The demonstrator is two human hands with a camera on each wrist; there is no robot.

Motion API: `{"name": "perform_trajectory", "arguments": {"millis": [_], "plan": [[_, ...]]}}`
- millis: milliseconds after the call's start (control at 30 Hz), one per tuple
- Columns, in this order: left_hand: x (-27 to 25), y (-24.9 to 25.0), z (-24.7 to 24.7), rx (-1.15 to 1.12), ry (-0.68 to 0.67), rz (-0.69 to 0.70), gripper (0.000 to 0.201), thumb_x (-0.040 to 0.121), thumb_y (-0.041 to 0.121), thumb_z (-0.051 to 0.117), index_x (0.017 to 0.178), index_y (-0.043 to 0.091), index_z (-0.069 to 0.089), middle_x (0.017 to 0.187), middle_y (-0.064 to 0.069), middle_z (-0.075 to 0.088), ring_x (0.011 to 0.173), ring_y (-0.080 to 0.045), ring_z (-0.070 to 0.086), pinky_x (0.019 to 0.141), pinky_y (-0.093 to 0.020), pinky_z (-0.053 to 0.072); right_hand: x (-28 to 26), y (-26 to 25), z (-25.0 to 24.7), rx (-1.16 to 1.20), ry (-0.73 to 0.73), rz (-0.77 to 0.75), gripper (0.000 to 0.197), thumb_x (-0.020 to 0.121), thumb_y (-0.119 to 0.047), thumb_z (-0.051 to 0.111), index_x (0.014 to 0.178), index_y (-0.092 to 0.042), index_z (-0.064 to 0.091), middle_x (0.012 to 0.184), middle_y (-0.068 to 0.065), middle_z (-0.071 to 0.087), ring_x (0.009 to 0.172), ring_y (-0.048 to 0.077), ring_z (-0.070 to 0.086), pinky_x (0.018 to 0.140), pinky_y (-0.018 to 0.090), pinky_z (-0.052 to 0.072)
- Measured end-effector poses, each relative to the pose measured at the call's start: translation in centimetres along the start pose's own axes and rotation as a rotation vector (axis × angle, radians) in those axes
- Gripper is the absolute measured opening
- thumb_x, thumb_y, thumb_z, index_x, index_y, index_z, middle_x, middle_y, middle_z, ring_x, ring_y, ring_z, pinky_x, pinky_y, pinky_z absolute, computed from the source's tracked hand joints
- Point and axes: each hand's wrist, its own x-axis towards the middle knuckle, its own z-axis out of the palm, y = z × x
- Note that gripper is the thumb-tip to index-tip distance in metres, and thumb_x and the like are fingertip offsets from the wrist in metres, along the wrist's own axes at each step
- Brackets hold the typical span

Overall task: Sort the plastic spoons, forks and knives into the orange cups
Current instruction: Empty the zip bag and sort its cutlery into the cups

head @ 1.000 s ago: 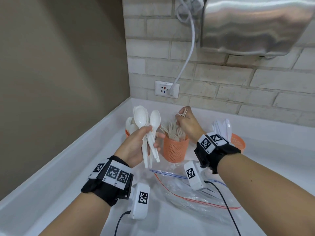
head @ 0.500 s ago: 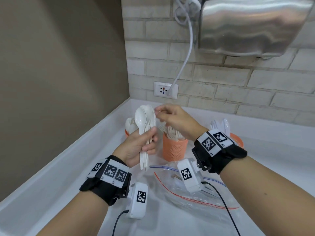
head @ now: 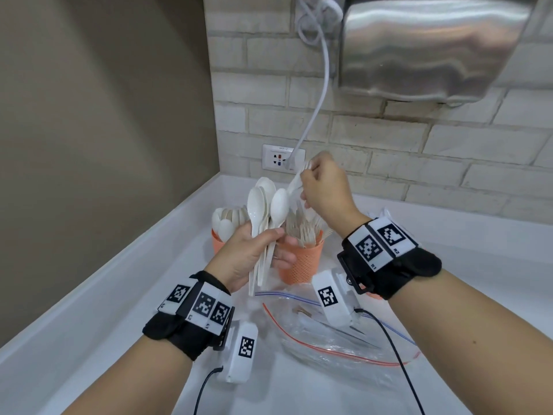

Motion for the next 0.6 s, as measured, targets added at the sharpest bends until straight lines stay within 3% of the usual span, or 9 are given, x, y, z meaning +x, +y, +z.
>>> {"name": "perform_trajectory", "arguments": {"millis": [67,133,200,267,333,433,500,600], "plan": [[0.0,0.0,-0.3,0.027,0.012,-0.006,0.012,0.095,0.012,0.048,0.092,0.009,0.059,0.069,-0.003,0.070,0.050,-0.013,0.063,0.049,-0.024,0.054,0.7,0.2,-0.7,0.017,0.143,-0.054,0.008,0.091,-0.002,0.035,0.087,-0.009,0.037,0.069,0.007,0.048,0.076,0.043,0.062,0.061,0.054,0.052],[0.0,-0.1,-0.8,0.027,0.051,-0.043,0.015,0.095,0.016,0.049,0.090,0.008,0.060,0.066,-0.001,0.068,0.043,-0.010,0.057,0.043,-0.020,0.047,1.3,0.5,-1.6,0.041,0.260,-0.081,0.008,0.093,-0.003,0.032,0.090,-0.010,0.036,0.066,0.001,0.046,0.075,0.044,0.062,0.057,0.053,0.051],[0.2,-0.5,-1.7,-0.007,0.113,-0.064,0.013,0.095,0.017,0.051,0.091,0.008,0.060,0.067,-0.002,0.066,0.040,-0.009,0.049,0.042,-0.020,0.044,1.7,1.0,-2.3,0.052,0.362,-0.140,0.008,0.095,-0.004,0.032,0.092,-0.010,0.037,0.067,-0.002,0.045,0.073,0.041,0.061,0.060,0.052,0.051],[0.5,-1.0,-2.5,-0.027,0.152,-0.066,0.012,0.095,0.018,0.050,0.093,0.009,0.057,0.064,-0.001,0.062,0.039,-0.008,0.043,0.042,-0.020,0.040,1.7,1.9,-2.6,-0.020,0.401,-0.225,0.011,0.094,-0.004,0.034,0.095,-0.005,0.044,0.072,0.003,0.047,0.071,0.035,0.056,0.064,0.050,0.050],[0.6,-1.1,-3.0,-0.054,0.154,-0.071,0.012,0.095,0.018,0.049,0.089,0.010,0.055,0.061,0.000,0.056,0.039,-0.007,0.038,0.042,-0.019,0.036,1.1,3.3,-2.2,-0.168,0.333,-0.250,0.014,0.092,-0.002,0.037,0.097,0.001,0.049,0.076,0.013,0.053,0.070,0.029,0.052,0.063,0.044,0.045],[0.5,-0.9,-3.1,-0.082,0.153,-0.084,0.014,0.095,0.017,0.049,0.084,0.010,0.054,0.063,-0.002,0.049,0.039,-0.007,0.039,0.042,-0.018,0.038,0.0,6.3,-1.0,-0.420,0.117,-0.160,0.016,0.088,0.002,0.040,0.094,0.000,0.054,0.079,0.023,0.061,0.077,0.036,0.055,0.061,0.039,0.041],[0.5,-0.9,-3.4,-0.060,0.139,-0.105,0.016,0.095,0.020,0.051,0.082,0.011,0.054,0.065,-0.004,0.045,0.041,-0.008,0.041,0.044,-0.020,0.041,-0.4,7.4,-0.5,-0.555,-0.020,-0.022,0.018,0.085,0.000,0.041,0.092,-0.005,0.057,0.087,0.023,0.064,0.090,0.038,0.054,0.069,0.035,0.037],[0.6,-1.0,-3.7,-0.038,0.119,-0.120,0.020,0.094,0.023,0.052,0.079,0.010,0.055,0.067,-0.005,0.042,0.042,-0.008,0.043,0.047,-0.021,0.042,-0.6,7.7,-0.4,-0.764,-0.292,0.106,0.026,0.084,-0.003,0.044,0.096,-0.015,0.065,0.108,0.014,0.062,0.111,0.034,0.043,0.087,0.038,0.033]]}}
